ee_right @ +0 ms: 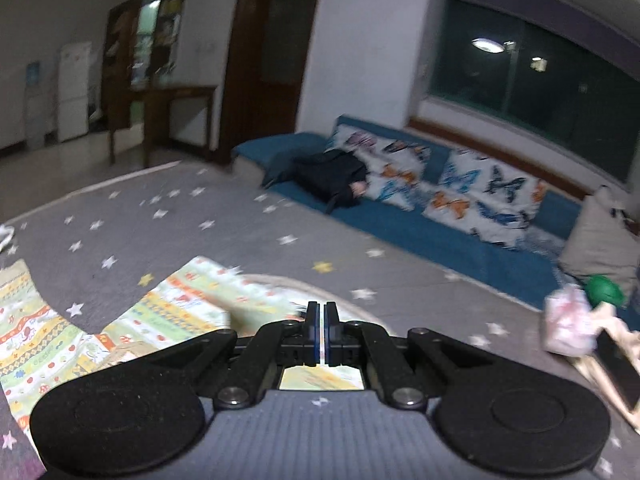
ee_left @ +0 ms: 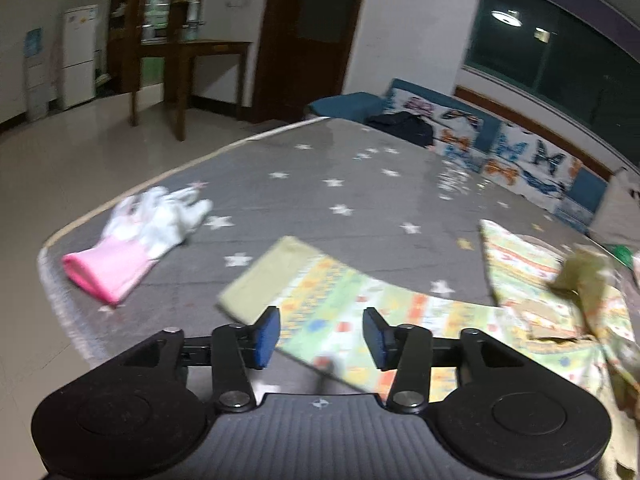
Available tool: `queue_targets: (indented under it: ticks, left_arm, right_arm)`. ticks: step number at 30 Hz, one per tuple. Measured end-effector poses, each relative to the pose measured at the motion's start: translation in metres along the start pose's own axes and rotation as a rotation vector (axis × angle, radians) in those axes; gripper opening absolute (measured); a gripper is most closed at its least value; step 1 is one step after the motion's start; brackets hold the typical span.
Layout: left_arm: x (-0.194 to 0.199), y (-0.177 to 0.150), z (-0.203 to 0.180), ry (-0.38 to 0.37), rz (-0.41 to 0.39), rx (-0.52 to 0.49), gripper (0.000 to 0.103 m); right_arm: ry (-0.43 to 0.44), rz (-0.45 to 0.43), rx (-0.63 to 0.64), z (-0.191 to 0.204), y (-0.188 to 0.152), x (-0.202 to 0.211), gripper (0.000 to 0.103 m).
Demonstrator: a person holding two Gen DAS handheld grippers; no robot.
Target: Fold clothes
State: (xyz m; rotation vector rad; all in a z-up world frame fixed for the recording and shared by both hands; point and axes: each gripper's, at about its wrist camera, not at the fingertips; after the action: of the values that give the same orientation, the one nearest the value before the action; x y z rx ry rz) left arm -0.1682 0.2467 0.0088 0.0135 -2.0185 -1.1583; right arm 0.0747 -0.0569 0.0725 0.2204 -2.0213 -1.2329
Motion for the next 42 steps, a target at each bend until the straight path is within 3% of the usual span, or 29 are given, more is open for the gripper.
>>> queue_targets:
  ticks: [5,10,14,16,21,28,32,36,38,40,42]
  left_arm:
    - [0.0,-0.004,-0.033,-0.073,0.011,-0.05,0.063]
    - [-0.003,-0.02,-0.077,-0.133,0.032,-0.158,0.071]
    - [-0.013,-0.036,-0.102,-0.167,0.069,-0.218,0.074]
    - [-0.018,-0.043,-0.11,-0.181,0.089,-0.24,0.075]
    - [-0.028,-0.056,-0.116,-0.203,0.117,-0.266,0.078]
    - [-0.033,-0.068,-0.115,-0.211,0.137,-0.29,0.083]
    - [-0.032,-0.069,-0.114,-0.22,0.137,-0.287,0.086]
    - [-0.032,-0.069,-0.115,-0.218,0.135,-0.29,0.089]
    - [-0.033,-0.069,-0.115,-0.217,0.136,-0.29,0.091]
    - [-0.033,-0.069,-0.115,-0.215,0.136,-0.29,0.091]
    - [-0.034,-0.069,-0.116,-0.214,0.137,-0.289,0.091]
  right_arm:
    - [-0.044,0.02,0.004,-0.023,-0.014,0.028,0.001]
    - [0.036,0.057,-0.007,-0.009,-0.025,0.017,0.006]
    - [0.124,0.075,0.002,0.016,-0.021,-0.006,0.014]
    - [0.158,0.079,0.012,0.031,-0.014,-0.019,0.028]
    - [0.208,0.094,0.062,0.067,0.0,-0.053,0.042]
    - [0.226,0.149,0.084,0.096,0.007,-0.109,0.047]
    - [0.216,0.194,0.087,0.105,0.001,-0.133,0.047]
    - [0.178,0.217,0.089,0.106,-0.008,-0.144,0.036]
    - [0.158,0.215,0.098,0.105,-0.009,-0.144,0.023]
    - [0.141,0.209,0.12,0.104,-0.008,-0.142,0.003]
    - [0.132,0.187,0.133,0.101,-0.006,-0.136,0.002]
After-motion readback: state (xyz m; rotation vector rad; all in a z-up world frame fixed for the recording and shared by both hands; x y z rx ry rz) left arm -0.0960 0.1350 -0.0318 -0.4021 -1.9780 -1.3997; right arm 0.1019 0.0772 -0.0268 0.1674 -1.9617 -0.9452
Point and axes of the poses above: each gripper's, at about its wrist camera, not at the fingertips, and x roughly against the way its jaws point, z to its left, y to its top, and after that the axes turned 7 degrees about x, right-handed
